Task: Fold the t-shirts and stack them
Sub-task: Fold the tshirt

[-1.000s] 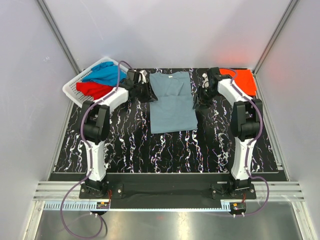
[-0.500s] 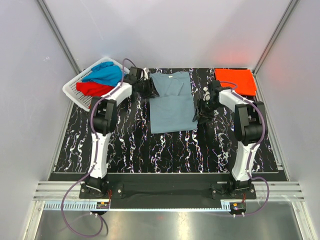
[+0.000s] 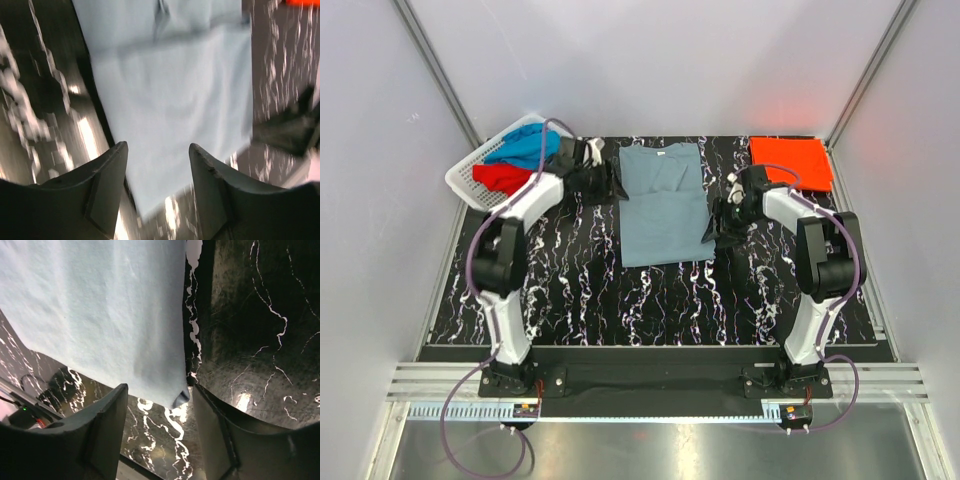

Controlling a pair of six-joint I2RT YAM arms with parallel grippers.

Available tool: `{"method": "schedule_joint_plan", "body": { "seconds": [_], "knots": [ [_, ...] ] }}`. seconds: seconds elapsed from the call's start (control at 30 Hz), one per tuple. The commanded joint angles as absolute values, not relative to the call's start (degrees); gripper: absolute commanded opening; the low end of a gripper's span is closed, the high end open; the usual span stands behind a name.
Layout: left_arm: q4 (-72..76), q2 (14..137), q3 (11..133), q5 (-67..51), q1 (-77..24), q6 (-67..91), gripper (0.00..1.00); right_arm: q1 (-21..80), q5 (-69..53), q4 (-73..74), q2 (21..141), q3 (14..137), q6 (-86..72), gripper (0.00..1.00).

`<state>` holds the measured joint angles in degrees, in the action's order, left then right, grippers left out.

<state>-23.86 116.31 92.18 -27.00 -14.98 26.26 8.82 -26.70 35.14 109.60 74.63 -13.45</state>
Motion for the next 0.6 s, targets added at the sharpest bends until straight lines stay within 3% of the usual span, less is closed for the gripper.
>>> {"method": "schedule_joint_plan", "body": {
  "seconds": [0.0,0.23,0.4,0.5,0.57],
  "knots": [
    [-19.9,106.0,81.5,-27.0,-16.2,25.2,0.58,8.4,-28.9,31.1,107.4,73.7,-10.3,0.63],
    [-11.3,99.2,62.7,-30.9,-16.9,27.6,0.59,7.7,-35.9,25.6,107.6,70.6,-8.1,0.65],
    [-6.3,100.6,57.1,-33.3,-17.6,29.3,0.59,7.1,-36.3,25.0,107.9,68.6,-8.2,0.43],
    [-3.8,101.1,55.4,-33.4,-18.5,29.7,0.59,7.0,-33.8,26.2,108.2,68.3,-8.8,0.43],
    [-2.6,101.0,55.0,-33.5,-19.1,29.9,0.59,6.9,-33.5,26.4,107.5,67.2,-10.1,0.48]
  ]
}}
